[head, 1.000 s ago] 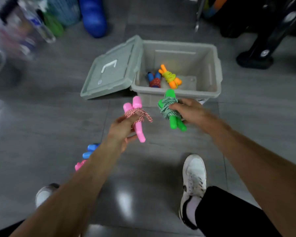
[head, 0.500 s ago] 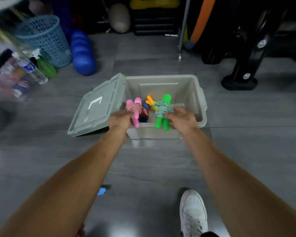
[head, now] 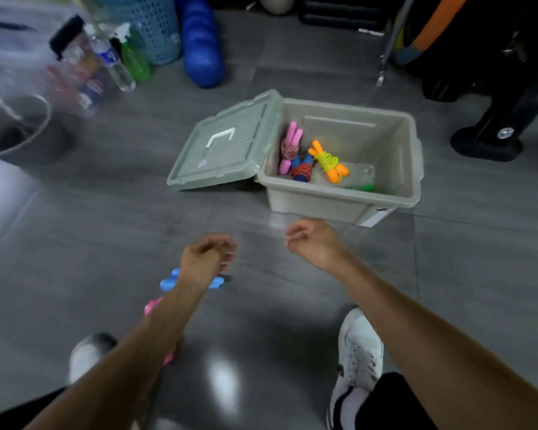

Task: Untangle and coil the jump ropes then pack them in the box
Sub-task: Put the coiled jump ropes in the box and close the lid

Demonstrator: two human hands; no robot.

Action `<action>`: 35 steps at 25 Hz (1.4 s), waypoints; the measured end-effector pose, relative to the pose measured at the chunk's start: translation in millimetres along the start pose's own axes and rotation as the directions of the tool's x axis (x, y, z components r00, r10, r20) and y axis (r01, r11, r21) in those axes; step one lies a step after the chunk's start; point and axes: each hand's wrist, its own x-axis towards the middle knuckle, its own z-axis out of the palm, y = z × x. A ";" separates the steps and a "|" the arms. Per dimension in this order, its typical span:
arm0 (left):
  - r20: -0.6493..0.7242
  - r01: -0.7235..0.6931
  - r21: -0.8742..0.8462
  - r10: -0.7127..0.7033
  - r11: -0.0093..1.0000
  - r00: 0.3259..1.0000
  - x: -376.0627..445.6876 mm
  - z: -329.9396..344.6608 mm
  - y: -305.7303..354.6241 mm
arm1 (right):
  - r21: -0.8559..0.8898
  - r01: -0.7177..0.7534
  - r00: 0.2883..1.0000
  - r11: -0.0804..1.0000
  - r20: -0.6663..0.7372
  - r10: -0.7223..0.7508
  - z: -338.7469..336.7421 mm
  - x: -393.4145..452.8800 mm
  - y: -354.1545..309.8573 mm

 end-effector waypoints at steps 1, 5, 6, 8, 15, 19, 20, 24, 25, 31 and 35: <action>-0.008 0.023 -0.009 -0.023 1.000 1.000 -7.3 -19.1 -16.2 | -0.048 0.011 0.999 0.999 0.046 -0.009 19.2 -5.7 -2.4; -0.145 0.170 0.031 -0.164 0.985 0.976 -16.2 -97.6 -95.3 | -0.221 0.138 0.974 0.966 0.206 -0.092 89.5 -20.6 -12.0; -0.168 0.206 0.041 -0.196 0.978 0.966 -14.8 -111.6 -111.6 | -0.248 0.174 0.961 0.953 0.253 -0.109 101.1 -22.3 -13.2; -0.248 0.221 0.238 -0.161 0.946 0.955 -9.8 -137.6 -144.7 | -0.304 0.205 0.937 0.930 0.336 -0.097 131.4 -21.7 -14.4; -0.332 0.204 0.421 -0.059 0.884 0.941 11.6 -153.2 -191.1 | -0.377 0.158 0.969 0.913 0.236 -0.070 203.1 1.6 17.3; -0.382 0.264 -0.107 -0.285 0.959 0.879 14.4 -165.0 -175.9 | -0.509 0.297 0.951 0.808 0.238 -0.199 238.2 28.9 25.3; -0.352 0.252 -0.205 -0.312 0.946 0.883 16.0 -166.9 -171.6 | -0.551 0.314 0.945 0.773 0.262 -0.198 247.4 36.3 27.4; -0.077 0.231 -0.366 -0.277 0.902 0.958 12.2 -168.2 -148.0 | -0.656 0.259 0.963 0.709 0.232 -0.137 268.3 53.4 39.5; -0.042 0.245 -0.371 -0.279 0.896 0.959 12.2 -167.0 -143.2 | -0.646 0.225 0.972 0.729 0.198 -0.125 265.3 55.7 39.1; 0.110 0.142 -0.381 -0.107 0.914 0.988 7.6 -142.7 -103.2 | -0.275 0.008 0.986 0.961 0.165 0.039 159.7 31.8 16.1; 0.188 0.099 -0.323 -0.039 0.941 0.981 7.9 -84.1 -55.0 | 0.019 -0.048 0.990 0.999 0.136 0.045 49.5 3.2 -39.0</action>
